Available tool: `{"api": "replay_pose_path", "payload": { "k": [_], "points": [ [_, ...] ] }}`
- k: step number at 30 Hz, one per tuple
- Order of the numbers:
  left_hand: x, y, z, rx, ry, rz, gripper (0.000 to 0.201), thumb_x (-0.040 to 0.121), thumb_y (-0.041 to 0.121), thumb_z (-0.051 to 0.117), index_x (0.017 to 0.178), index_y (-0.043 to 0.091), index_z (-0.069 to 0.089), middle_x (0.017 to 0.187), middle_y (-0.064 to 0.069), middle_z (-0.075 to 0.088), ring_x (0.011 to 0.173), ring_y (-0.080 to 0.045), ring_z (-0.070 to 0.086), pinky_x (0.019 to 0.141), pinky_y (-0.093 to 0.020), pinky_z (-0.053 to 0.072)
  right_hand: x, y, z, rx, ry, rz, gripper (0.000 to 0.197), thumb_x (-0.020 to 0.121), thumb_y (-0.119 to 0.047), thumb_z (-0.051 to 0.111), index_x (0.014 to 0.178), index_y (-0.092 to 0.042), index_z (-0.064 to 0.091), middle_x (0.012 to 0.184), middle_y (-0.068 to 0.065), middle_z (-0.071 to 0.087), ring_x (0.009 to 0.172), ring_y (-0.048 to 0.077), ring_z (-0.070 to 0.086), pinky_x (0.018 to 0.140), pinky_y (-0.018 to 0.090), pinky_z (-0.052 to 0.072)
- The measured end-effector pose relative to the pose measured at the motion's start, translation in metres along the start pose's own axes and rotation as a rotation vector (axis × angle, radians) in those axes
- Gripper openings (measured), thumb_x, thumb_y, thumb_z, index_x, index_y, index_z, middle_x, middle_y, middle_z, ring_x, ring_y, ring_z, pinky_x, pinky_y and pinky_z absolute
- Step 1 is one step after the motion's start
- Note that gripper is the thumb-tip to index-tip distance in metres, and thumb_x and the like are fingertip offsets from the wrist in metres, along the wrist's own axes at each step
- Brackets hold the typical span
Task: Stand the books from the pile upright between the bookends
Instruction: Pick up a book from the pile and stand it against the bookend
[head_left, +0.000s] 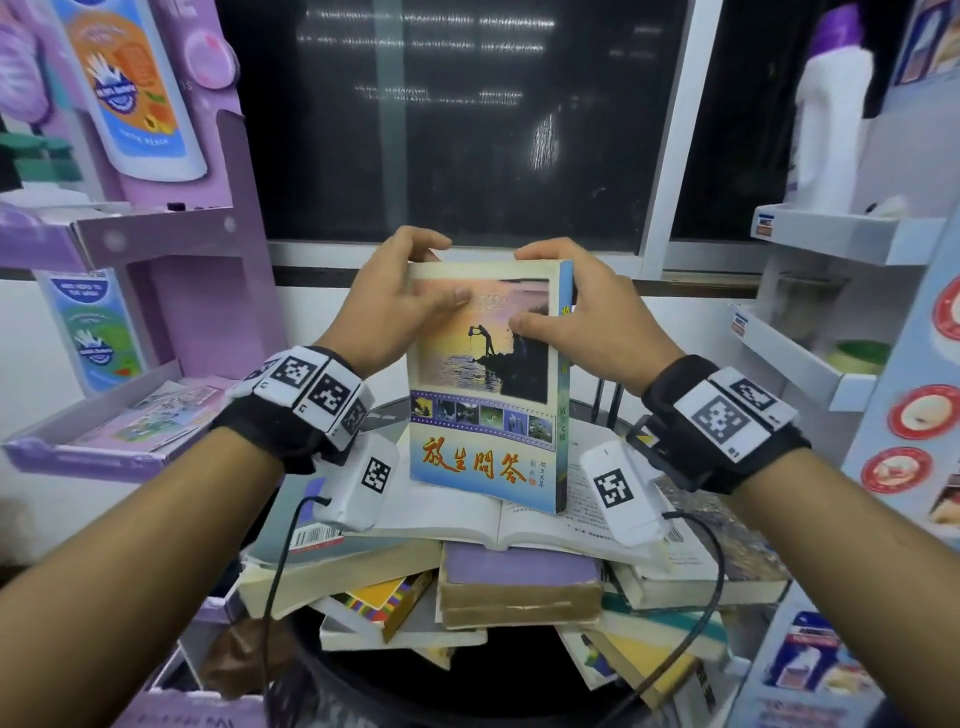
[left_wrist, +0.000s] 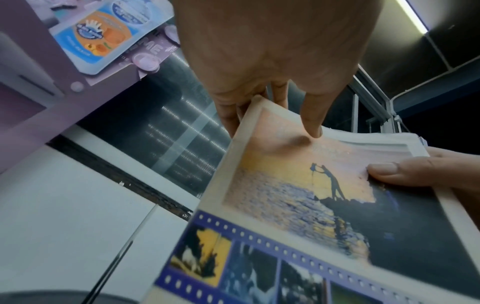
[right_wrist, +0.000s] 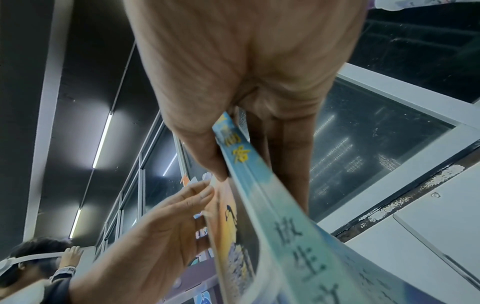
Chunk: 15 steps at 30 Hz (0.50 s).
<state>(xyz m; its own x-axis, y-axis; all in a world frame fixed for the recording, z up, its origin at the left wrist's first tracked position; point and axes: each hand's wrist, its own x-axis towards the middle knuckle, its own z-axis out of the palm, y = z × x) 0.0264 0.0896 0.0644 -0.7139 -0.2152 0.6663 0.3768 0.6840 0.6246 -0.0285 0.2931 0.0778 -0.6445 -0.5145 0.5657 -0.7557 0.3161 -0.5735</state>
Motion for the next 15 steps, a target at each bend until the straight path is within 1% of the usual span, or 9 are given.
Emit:
{"api": "replay_pose_path", "payload": {
  "k": [1,3,5,6,7,9,11,13,15],
  "points": [
    [-0.002,0.0,0.002,-0.029,-0.004,-0.02,0.047,0.086,0.027,0.069,0.127,0.023,0.046,0.112,0.005,0.053,0.093,-0.001,0.056,0.067,-0.004,0.045,0.0,0.0,0.0,0.004,0.006,-0.007,0.048,0.082,-0.024,0.075,0.124,-0.027,0.052,0.108,-0.01,0.063,0.096,0.011,0.063,0.074,0.025,0.057],
    [-0.005,0.0,0.008,-0.141,-0.028,-0.075,0.06,0.087,0.023,0.069,0.137,0.021,0.036,0.117,0.006,0.051,0.093,0.002,0.059,0.068,-0.005,0.047,0.0,0.0,0.0,0.017,0.006,-0.023,0.048,0.08,-0.021,0.076,0.122,-0.027,0.054,0.109,-0.011,0.063,0.096,0.01,0.063,0.075,0.025,0.058],
    [-0.008,-0.001,0.013,-0.28,-0.052,-0.149,0.068,0.088,0.017,0.066,0.143,0.022,0.027,0.113,0.012,0.052,0.085,0.01,0.063,0.065,-0.008,0.049,0.001,0.001,0.0,0.038,0.002,-0.032,0.048,0.08,-0.019,0.077,0.121,-0.027,0.055,0.109,-0.011,0.063,0.098,0.011,0.063,0.076,0.03,0.059],
    [-0.009,-0.002,0.015,-0.349,-0.058,-0.186,0.07,0.089,0.015,0.065,0.144,0.023,0.023,0.111,0.014,0.054,0.082,0.012,0.064,0.063,-0.009,0.05,0.001,0.001,0.0,0.052,-0.002,-0.033,0.047,0.079,-0.018,0.077,0.12,-0.028,0.055,0.11,-0.011,0.063,0.1,0.012,0.063,0.077,0.032,0.059],
    [-0.009,-0.004,0.017,-0.41,-0.066,-0.218,0.07,0.09,0.014,0.063,0.144,0.023,0.02,0.11,0.013,0.056,0.081,0.011,0.065,0.063,-0.011,0.051,0.001,0.002,-0.001,0.068,-0.008,-0.032,0.047,0.079,-0.017,0.077,0.12,-0.029,0.056,0.11,-0.012,0.063,0.101,0.013,0.063,0.078,0.035,0.059],
    [-0.011,-0.007,0.02,-0.498,-0.101,-0.261,0.065,0.092,0.016,0.061,0.143,0.023,0.02,0.114,0.005,0.061,0.087,0.002,0.068,0.067,-0.014,0.053,0.001,0.004,-0.003,0.119,-0.027,-0.032,0.048,0.078,-0.015,0.078,0.119,-0.029,0.057,0.109,-0.012,0.063,0.102,0.014,0.064,0.08,0.038,0.059],
    [-0.012,-0.011,0.021,-0.54,-0.143,-0.284,0.061,0.091,0.022,0.061,0.14,0.021,0.025,0.123,-0.003,0.062,0.098,-0.01,0.069,0.074,-0.022,0.056,0.001,0.005,-0.005,0.175,-0.049,-0.038,0.048,0.077,-0.011,0.079,0.118,-0.028,0.058,0.111,-0.01,0.063,0.104,0.016,0.064,0.081,0.04,0.059],
    [-0.012,-0.012,0.022,-0.567,-0.169,-0.287,0.061,0.088,0.027,0.063,0.139,0.02,0.029,0.125,-0.006,0.062,0.104,-0.019,0.068,0.081,-0.031,0.056,0.001,0.005,-0.009,0.211,-0.077,-0.035,0.048,0.077,-0.009,0.079,0.116,-0.028,0.059,0.114,-0.007,0.062,0.106,0.017,0.064,0.079,0.04,0.06],
    [-0.012,-0.013,0.022,-0.608,-0.18,-0.292,0.059,0.087,0.026,0.063,0.138,0.016,0.034,0.125,-0.008,0.064,0.106,-0.024,0.067,0.083,-0.036,0.056,0.003,0.005,-0.013,0.239,-0.109,-0.032,0.048,0.075,-0.006,0.08,0.112,-0.029,0.06,0.116,-0.004,0.062,0.105,0.018,0.065,0.077,0.041,0.06]
  ]
}}
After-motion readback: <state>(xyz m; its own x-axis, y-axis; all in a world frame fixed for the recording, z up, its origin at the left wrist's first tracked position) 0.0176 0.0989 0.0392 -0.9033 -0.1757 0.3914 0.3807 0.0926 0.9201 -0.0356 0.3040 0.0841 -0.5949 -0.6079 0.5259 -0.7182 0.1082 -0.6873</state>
